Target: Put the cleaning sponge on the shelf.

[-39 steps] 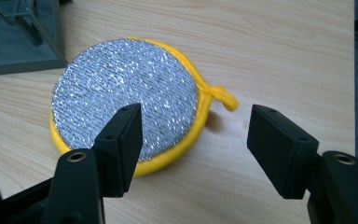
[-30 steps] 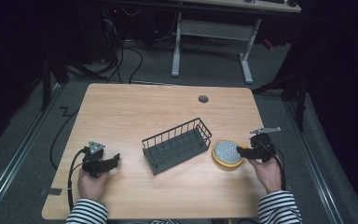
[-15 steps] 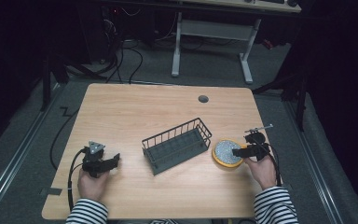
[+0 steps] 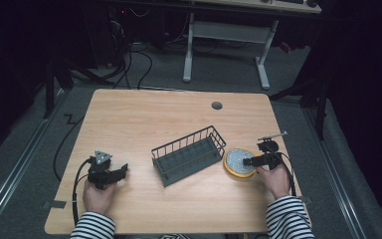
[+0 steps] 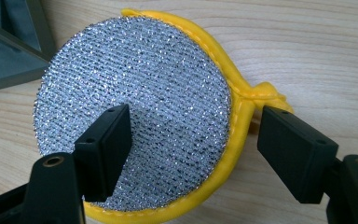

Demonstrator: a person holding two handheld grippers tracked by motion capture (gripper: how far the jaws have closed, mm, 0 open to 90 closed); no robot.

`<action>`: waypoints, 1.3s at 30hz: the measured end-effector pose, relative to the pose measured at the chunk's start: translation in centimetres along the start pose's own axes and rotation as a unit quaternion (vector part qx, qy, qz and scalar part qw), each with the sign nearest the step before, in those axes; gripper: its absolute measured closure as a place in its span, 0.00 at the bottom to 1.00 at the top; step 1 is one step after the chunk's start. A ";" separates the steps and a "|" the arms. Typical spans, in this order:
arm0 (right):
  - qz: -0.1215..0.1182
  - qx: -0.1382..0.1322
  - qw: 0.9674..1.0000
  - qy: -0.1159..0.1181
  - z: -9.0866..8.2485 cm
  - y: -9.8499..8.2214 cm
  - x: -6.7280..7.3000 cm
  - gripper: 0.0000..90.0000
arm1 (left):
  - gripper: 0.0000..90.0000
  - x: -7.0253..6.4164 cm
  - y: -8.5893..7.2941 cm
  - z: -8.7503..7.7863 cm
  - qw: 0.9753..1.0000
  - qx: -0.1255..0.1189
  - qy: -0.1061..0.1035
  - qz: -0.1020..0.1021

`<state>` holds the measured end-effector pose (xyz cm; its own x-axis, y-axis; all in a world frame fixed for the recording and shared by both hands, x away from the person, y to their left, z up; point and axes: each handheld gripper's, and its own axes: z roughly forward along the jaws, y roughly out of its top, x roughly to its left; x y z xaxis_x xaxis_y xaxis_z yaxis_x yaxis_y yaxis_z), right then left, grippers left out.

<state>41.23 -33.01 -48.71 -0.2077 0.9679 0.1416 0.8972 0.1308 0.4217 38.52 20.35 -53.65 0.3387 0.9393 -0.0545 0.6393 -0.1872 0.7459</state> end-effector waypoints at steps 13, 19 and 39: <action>-0.033 -0.010 0.999 0.013 0.1 -0.1 0.3 0.67 | 0.30 -0.2 0.0 0.1 1.000 0.002 0.003 0.010; -0.060 -0.017 0.998 0.018 -0.1 0.0 0.4 0.88 | 0.30 -0.2 0.0 0.1 1.000 0.002 0.003 0.010; -0.099 -0.075 0.992 0.017 -4.1 0.6 0.8 0.91 | 0.30 -0.1 0.0 0.0 1.000 0.002 -0.001 0.009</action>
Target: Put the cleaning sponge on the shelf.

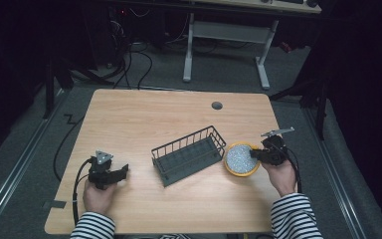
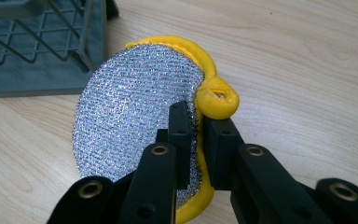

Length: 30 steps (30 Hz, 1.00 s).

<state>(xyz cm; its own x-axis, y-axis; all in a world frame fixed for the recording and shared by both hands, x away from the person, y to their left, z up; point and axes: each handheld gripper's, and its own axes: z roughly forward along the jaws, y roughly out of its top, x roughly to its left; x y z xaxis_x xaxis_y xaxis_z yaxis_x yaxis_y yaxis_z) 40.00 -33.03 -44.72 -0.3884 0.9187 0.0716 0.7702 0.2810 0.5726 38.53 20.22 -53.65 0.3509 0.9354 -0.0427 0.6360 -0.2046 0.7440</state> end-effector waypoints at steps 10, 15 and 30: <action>-0.003 -0.026 1.000 0.010 -1.9 0.7 0.1 0.91 | 0.30 0.0 0.0 0.0 1.000 0.000 0.000 0.000; -0.009 -0.041 0.999 0.013 -3.1 1.2 0.2 0.91 | 0.30 0.0 0.0 0.0 1.000 0.000 0.000 0.000; -0.016 -0.080 0.997 0.014 -6.4 3.4 -0.1 0.91 | 0.30 -0.1 0.0 0.0 1.000 0.000 0.002 0.002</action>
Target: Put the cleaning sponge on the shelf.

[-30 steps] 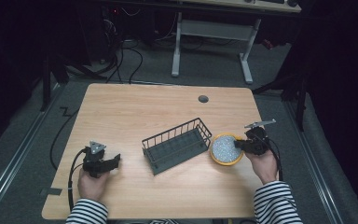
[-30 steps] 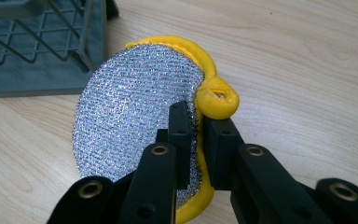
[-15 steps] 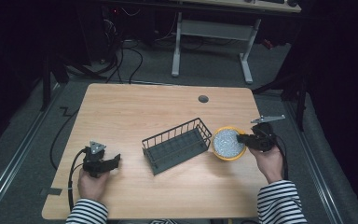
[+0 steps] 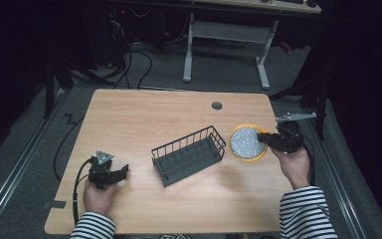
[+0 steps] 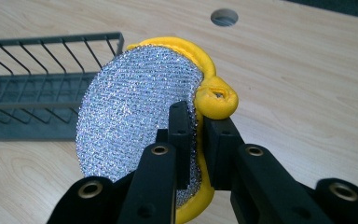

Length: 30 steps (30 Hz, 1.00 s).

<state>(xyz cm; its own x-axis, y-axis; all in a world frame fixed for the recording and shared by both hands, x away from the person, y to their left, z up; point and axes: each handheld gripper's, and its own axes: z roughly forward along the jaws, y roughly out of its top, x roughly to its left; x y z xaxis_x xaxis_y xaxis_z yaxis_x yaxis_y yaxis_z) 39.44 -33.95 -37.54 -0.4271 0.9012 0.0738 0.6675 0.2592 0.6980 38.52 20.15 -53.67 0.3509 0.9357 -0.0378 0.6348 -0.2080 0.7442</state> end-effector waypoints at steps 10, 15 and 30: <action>-0.016 -0.016 1.000 0.015 -0.3 2.0 1.3 0.91 | 0.30 0.0 0.0 0.0 1.000 0.000 0.000 0.000; -0.027 -0.020 0.999 0.024 0.1 3.0 2.2 0.91 | 0.30 0.0 0.0 0.0 1.000 0.000 0.000 0.000; -0.048 -0.032 0.997 0.060 2.4 5.8 5.4 0.91 | 0.30 0.0 0.0 0.0 1.000 0.000 0.001 0.001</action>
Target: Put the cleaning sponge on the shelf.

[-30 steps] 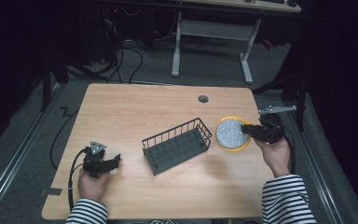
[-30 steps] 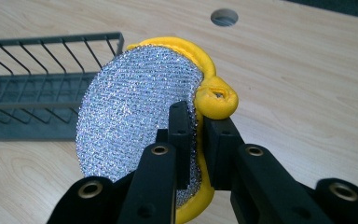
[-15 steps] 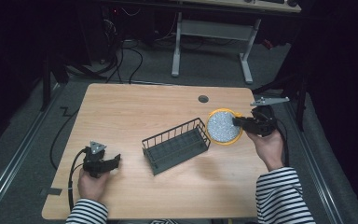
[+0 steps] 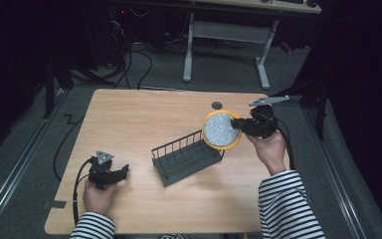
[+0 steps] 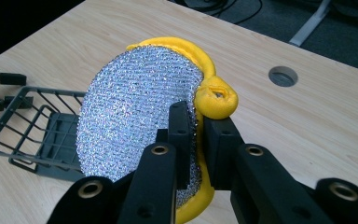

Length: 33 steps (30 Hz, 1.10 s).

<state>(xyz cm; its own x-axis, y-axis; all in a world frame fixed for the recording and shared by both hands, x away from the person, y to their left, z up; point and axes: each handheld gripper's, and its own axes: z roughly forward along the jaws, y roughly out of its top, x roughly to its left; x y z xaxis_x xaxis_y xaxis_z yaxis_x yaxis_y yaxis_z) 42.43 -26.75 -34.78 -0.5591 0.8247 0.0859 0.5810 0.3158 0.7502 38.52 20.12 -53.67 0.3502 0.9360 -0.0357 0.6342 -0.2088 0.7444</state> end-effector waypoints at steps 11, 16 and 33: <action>-0.003 0.006 1.000 0.029 4.1 0.4 1.5 0.91 | 0.30 0.0 0.0 0.0 1.000 0.000 -0.001 -0.001; 0.000 0.013 0.999 0.041 6.4 0.2 2.1 0.91 | 0.30 0.0 0.0 0.0 1.000 0.000 -0.001 -0.001; -0.033 0.054 0.997 0.036 9.4 -2.3 3.1 0.91 | 0.30 0.1 0.0 0.0 1.000 0.000 -0.003 -0.002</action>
<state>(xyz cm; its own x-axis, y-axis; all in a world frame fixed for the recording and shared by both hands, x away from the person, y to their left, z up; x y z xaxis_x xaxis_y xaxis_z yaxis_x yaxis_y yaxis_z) 44.87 -20.52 -42.39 -0.6368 0.7659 0.0884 0.5993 0.4197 0.6817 38.52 20.18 -53.67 0.3515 0.9353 -0.0416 0.6350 -0.2055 0.7447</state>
